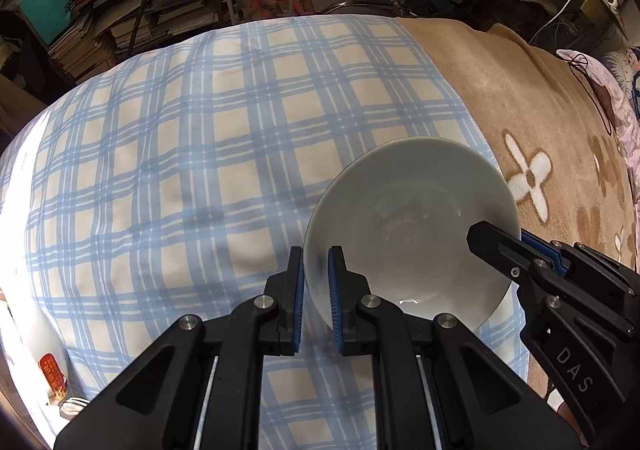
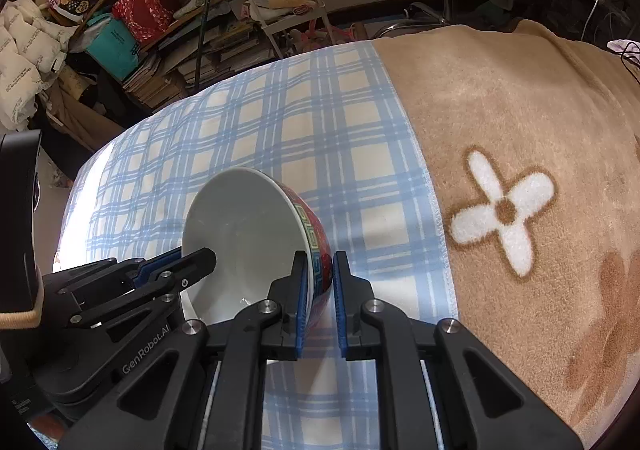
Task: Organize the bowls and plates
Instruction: 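Lift and carry both held bowls toward the bowl stack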
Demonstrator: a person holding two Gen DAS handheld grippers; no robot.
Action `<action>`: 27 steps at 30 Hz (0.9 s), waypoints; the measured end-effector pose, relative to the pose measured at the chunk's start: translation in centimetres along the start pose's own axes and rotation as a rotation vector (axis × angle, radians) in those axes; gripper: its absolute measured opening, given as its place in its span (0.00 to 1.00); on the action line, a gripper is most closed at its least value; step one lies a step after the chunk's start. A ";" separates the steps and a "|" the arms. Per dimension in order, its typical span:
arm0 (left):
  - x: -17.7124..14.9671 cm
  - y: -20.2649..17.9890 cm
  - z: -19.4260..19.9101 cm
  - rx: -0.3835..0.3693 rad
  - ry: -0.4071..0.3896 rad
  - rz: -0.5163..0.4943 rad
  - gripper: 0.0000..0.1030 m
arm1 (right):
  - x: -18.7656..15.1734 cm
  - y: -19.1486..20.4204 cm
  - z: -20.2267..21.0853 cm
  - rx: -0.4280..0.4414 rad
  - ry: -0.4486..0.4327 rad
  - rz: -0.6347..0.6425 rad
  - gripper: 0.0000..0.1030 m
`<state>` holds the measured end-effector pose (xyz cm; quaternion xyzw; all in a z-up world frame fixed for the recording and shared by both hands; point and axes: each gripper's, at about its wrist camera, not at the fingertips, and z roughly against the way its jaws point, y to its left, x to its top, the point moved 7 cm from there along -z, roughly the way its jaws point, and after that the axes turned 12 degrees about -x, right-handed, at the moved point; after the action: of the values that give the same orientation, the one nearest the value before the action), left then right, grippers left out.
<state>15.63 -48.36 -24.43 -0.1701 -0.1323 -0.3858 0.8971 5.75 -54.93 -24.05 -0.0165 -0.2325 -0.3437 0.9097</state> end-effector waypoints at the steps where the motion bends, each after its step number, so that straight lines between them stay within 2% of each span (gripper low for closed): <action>1: -0.2 0.1 0.4 0.009 -0.007 -0.003 0.11 | -0.2 0.2 0.2 0.002 0.003 0.003 0.13; 6: -1.1 0.6 3.1 0.040 -0.040 -0.026 0.11 | -1.3 2.0 1.5 -0.004 -0.003 0.046 0.13; 13: -2.8 1.8 7.2 0.058 -0.088 -0.029 0.11 | -2.1 4.2 4.0 0.033 -0.024 0.038 0.12; 27: -8.2 5.7 16.6 0.072 -0.213 0.010 0.11 | -4.9 10.8 9.5 0.093 -0.075 0.100 0.10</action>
<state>12.63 -32.61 -13.59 -0.1785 -0.2398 -0.3560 0.8854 5.41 -41.85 -16.31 0.0011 -0.2810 -0.2860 0.9161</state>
